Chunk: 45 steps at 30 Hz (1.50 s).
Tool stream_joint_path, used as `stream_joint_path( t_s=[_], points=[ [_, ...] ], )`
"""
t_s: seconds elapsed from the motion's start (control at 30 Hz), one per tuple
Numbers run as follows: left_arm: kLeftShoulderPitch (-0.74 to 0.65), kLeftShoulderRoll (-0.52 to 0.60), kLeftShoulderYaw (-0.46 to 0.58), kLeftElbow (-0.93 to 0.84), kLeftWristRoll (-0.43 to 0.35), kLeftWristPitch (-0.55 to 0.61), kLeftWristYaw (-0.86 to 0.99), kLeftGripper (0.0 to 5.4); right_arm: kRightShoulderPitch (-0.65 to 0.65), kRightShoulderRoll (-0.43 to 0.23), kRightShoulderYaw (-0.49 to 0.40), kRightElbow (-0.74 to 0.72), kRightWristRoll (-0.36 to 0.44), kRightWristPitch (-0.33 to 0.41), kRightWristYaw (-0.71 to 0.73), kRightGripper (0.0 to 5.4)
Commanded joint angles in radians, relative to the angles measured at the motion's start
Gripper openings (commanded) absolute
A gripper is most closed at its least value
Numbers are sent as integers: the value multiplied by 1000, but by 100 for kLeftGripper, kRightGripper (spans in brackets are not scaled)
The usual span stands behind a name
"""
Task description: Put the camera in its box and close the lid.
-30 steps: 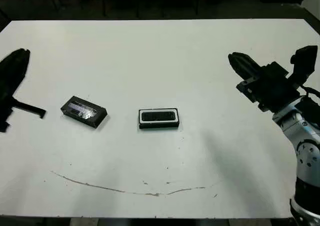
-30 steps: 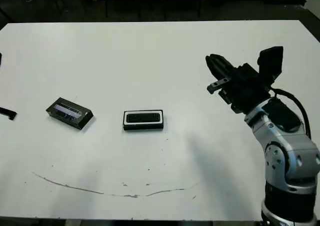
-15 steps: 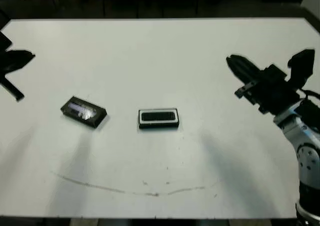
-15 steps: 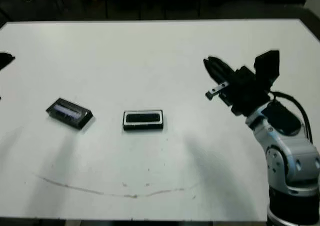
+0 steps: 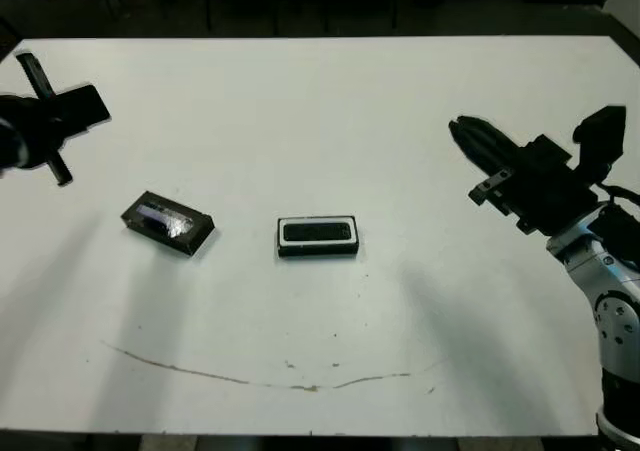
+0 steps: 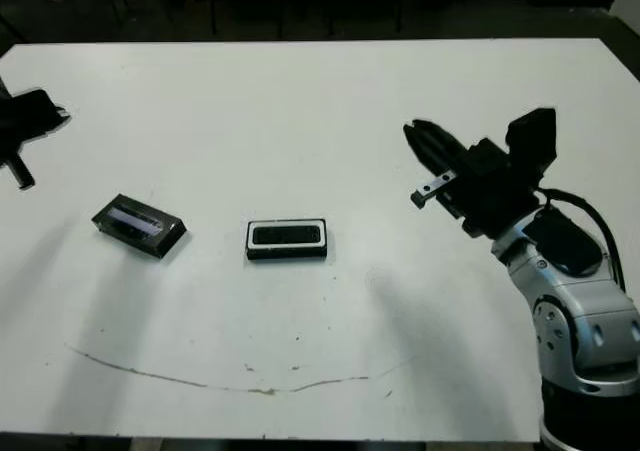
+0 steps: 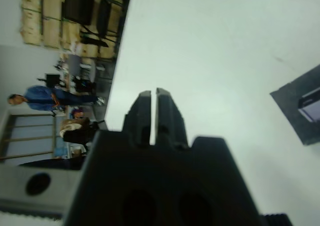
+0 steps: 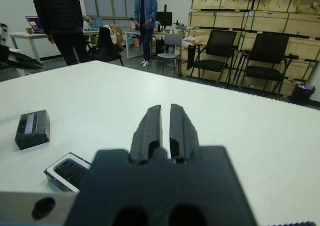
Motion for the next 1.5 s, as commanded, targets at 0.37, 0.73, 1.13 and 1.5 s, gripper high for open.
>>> stream_joint_path(
  t_s=[0.37, 0.73, 1.13, 1.5],
  points=[
    [-277, -208, -226, 463, 207, -79, -61, 0, 36, -9, 32, 28, -13, -17, 15, 1],
    [-263, -275, -272, 516, 251, -108, -78, 0, 58, -7, 41, 16, -11, -16, 10, 1],
    [-204, -301, -279, 512, 255, -84, -72, 0, 77, -12, 44, 10, -3, -23, 12, 1],
    [-193, -292, -302, 512, 277, -4, -123, 0, 94, -13, 46, -16, -10, -8, -12, 1]
  ],
)
